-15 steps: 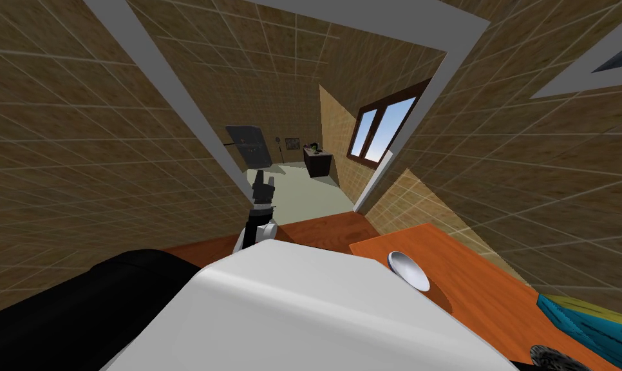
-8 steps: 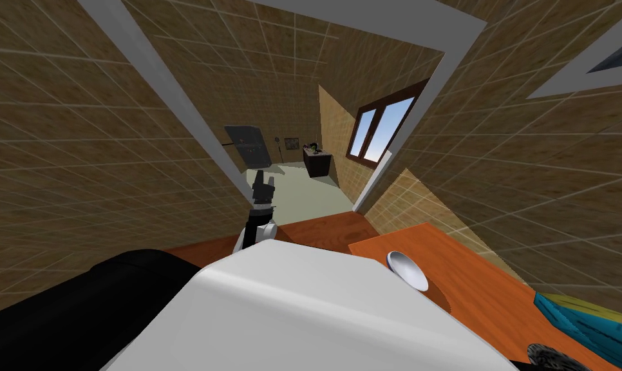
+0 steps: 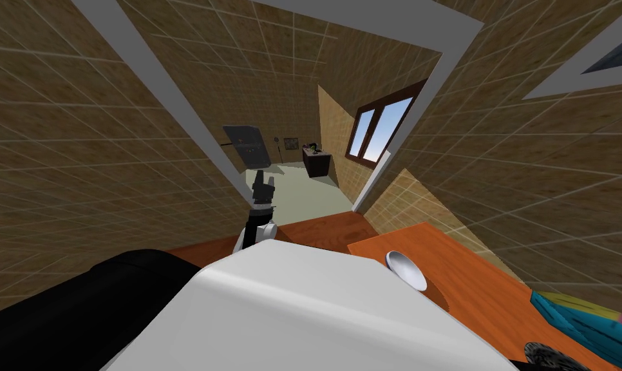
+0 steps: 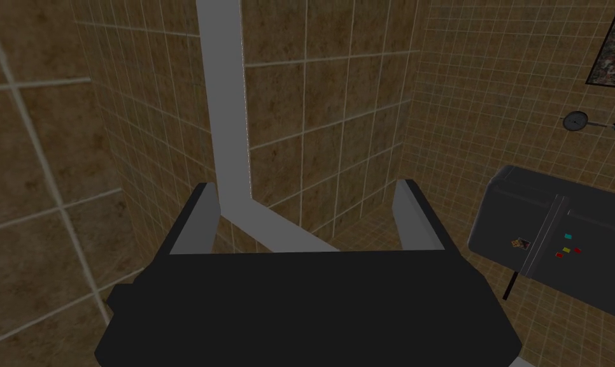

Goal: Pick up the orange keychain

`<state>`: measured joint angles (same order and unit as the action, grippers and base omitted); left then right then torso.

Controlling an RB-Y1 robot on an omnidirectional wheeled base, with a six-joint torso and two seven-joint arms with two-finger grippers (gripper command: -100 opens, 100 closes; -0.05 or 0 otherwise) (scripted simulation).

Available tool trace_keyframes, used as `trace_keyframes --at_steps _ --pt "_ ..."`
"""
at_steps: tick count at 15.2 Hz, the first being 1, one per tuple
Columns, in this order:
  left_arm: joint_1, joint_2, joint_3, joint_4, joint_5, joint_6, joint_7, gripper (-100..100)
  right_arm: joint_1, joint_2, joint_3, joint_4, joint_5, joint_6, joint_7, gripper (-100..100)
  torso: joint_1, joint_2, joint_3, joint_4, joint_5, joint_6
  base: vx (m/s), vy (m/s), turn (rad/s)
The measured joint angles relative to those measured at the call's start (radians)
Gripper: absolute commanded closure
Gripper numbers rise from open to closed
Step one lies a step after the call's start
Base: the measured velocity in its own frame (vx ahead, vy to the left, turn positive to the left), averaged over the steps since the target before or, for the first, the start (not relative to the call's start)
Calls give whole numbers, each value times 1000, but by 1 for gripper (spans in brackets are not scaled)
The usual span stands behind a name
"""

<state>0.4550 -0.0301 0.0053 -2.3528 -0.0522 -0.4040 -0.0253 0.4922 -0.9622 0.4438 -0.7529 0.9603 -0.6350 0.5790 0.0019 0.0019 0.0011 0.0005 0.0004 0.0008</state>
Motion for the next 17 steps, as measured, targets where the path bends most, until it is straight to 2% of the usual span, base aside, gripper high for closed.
trace_keyframes --at_steps 13,14,17 --pt "0 0 0 0 0 0 0 0 34 82 -197 -3 266 -34 -76 -100 -3 0 0 0 -1 0 7 -9 -9" --pt "0 0 0 0 0 0 0 0 34 83 -200 -3 270 -35 -78 100 -3 1 0 0 -1 0 0 0 0" --pt "0 0 0 0 0 0 0 0 35 83 -200 -2 269 -35 -79 100 -3 1 0 0 -1 -1 0 0 -5"
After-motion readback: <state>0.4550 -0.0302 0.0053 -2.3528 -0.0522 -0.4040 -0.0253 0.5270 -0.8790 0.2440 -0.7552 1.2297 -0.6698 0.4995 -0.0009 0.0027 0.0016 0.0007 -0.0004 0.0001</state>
